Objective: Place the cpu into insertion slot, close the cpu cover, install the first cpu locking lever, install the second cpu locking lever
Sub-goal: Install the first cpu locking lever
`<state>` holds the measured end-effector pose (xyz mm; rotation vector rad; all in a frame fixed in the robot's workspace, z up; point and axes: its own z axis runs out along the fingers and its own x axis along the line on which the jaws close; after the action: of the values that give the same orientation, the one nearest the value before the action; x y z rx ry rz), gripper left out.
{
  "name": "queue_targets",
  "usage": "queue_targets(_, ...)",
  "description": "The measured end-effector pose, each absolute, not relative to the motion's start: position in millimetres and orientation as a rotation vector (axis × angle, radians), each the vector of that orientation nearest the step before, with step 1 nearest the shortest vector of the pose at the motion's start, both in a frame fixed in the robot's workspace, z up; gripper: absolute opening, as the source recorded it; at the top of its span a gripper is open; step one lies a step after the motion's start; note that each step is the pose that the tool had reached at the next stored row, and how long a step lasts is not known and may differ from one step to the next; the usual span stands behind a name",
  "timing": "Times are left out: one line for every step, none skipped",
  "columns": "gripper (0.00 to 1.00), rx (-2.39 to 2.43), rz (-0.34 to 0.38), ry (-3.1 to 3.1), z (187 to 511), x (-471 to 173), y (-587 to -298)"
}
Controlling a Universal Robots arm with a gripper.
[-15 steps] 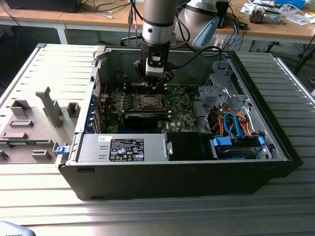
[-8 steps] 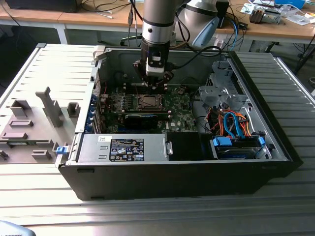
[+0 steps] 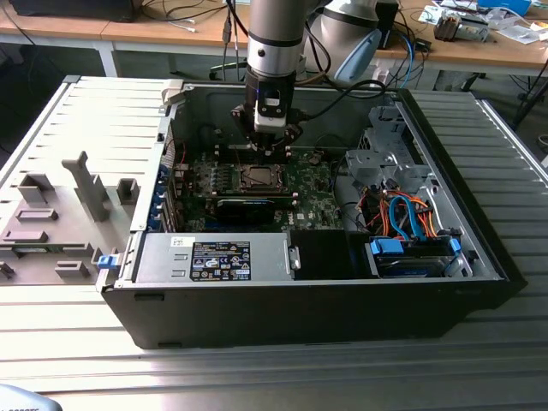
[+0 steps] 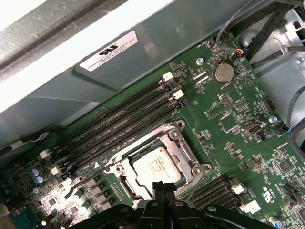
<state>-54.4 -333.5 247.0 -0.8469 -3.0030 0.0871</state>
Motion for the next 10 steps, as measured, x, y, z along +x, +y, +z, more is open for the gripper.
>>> queue_targets(0.11, -0.846, 0.087, -3.003, 246.9, -54.4, -333.5)
queue_targets(0.11, -0.846, 0.087, -3.003, 247.0, -54.4, -333.5)
queue_targets(0.11, -0.845, 0.087, -3.004, 247.0, -54.4, -333.5)
queue_targets(0.11, -0.844, 0.087, -3.004, 247.0, -54.4, -333.5)
queue_targets(0.11, -0.843, 0.087, -3.004, 246.9, -54.4, -333.5)
queue_targets(0.11, -0.843, 0.087, -3.004, 247.0, -54.4, -333.5)
queue_targets(0.11, -0.842, 0.087, -3.004, 247.0, -54.4, -333.5)
queue_targets(0.11, -0.842, 0.087, -3.005, 246.9, -54.4, -333.5)
queue_targets(0.11, -0.84, 0.087, -3.005, 246.9, -54.4, -333.5)
queue_targets(0.11, -0.839, 0.087, -3.005, 247.0, -54.4, -333.5)
